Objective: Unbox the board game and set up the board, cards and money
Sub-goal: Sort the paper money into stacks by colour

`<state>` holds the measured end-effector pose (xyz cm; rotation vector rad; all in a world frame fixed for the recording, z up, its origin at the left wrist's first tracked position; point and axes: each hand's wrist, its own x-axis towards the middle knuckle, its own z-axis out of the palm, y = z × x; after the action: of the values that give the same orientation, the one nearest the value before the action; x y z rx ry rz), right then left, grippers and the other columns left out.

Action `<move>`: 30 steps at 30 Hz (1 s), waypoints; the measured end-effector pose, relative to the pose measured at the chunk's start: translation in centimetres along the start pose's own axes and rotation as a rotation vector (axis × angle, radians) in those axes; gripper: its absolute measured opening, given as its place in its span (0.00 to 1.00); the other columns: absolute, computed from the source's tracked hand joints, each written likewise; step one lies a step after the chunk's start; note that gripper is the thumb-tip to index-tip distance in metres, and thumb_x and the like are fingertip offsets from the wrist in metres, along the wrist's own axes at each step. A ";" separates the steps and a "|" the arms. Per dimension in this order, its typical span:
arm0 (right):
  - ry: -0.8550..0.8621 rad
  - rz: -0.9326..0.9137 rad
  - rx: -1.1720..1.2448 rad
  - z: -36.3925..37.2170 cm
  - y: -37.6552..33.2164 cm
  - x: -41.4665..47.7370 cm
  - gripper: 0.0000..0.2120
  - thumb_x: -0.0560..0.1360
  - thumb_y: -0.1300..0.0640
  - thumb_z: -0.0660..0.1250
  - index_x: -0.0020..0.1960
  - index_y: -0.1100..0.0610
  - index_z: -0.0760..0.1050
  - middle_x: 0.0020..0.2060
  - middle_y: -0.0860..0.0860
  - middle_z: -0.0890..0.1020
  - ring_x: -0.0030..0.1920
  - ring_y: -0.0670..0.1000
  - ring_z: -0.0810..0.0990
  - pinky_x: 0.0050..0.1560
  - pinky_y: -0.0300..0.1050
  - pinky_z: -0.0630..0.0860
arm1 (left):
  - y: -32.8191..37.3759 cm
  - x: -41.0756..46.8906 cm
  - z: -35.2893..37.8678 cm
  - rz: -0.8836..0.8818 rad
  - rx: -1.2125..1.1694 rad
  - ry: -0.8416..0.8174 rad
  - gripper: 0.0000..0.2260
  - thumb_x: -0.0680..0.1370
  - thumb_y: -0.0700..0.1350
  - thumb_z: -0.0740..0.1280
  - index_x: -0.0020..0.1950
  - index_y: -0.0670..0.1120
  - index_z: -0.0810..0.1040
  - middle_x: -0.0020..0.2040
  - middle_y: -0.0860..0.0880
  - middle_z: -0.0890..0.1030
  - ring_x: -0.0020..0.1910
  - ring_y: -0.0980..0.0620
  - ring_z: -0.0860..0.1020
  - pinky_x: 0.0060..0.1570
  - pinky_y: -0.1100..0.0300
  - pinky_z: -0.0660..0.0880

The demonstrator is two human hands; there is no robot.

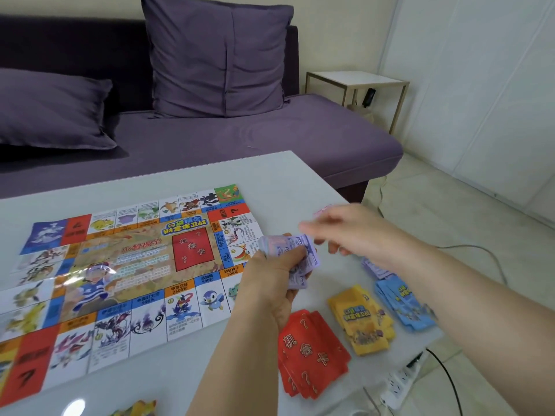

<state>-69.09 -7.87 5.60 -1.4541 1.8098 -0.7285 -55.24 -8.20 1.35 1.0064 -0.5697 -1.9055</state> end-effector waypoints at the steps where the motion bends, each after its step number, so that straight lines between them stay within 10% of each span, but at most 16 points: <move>1: -0.027 0.004 -0.021 0.4 0.1 -0.8 0.12 0.71 0.44 0.71 0.42 0.52 0.79 0.34 0.43 0.81 0.30 0.41 0.75 0.33 0.35 0.71 | -0.1 -0.5 0.2 -0.014 0.007 -0.007 0.05 0.75 0.32 0.66 0.47 0.41 0.77 0.31 0.47 0.82 0.26 0.55 0.80 0.28 0.65 0.78; 7: 0.060 0.011 0.170 0.9 0.9 -3.8 0.06 0.73 0.59 0.71 0.39 0.55 0.76 0.31 0.49 0.77 0.31 0.44 0.72 0.34 0.37 0.69 | 0.1 -4.0 0.2 -0.239 -0.217 -0.120 0.07 0.78 0.34 0.61 0.44 0.35 0.76 0.39 0.38 0.82 0.34 0.45 0.82 0.29 0.57 0.80; 13: 0.091 0.091 0.581 0.3 1.4 -7.0 0.06 0.74 0.66 0.68 0.47 0.56 0.78 0.39 0.56 0.80 0.40 0.52 0.76 0.49 0.50 0.75 | 0.3 -6.5 -0.1 -0.124 0.043 -0.151 0.09 0.78 0.28 0.56 0.47 0.37 0.73 0.31 0.42 0.82 0.27 0.50 0.82 0.27 0.62 0.78; 22: 0.020 0.130 0.519 3.0 2.2 -7.9 0.03 0.74 0.62 0.69 0.44 0.57 0.81 0.36 0.57 0.72 0.31 0.49 0.66 0.44 0.48 0.66 | -1.1 -6.6 -0.7 0.030 0.375 -0.109 0.06 0.76 0.32 0.65 0.41 0.40 0.78 0.29 0.47 0.80 0.25 0.55 0.76 0.24 0.66 0.72; 30: 0.165 0.136 0.533 1.9 2.9 -6.6 0.05 0.77 0.62 0.66 0.43 0.58 0.79 0.30 0.51 0.74 0.31 0.47 0.70 0.36 0.42 0.70 | -0.4 -6.0 -0.4 -0.175 0.025 -0.073 0.07 0.78 0.31 0.59 0.46 0.37 0.75 0.34 0.40 0.82 0.32 0.47 0.81 0.29 0.58 0.79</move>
<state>-68.38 -0.78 3.28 -0.9351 1.6400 -1.1785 -53.35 -2.83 3.36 1.0347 -0.5637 -2.1005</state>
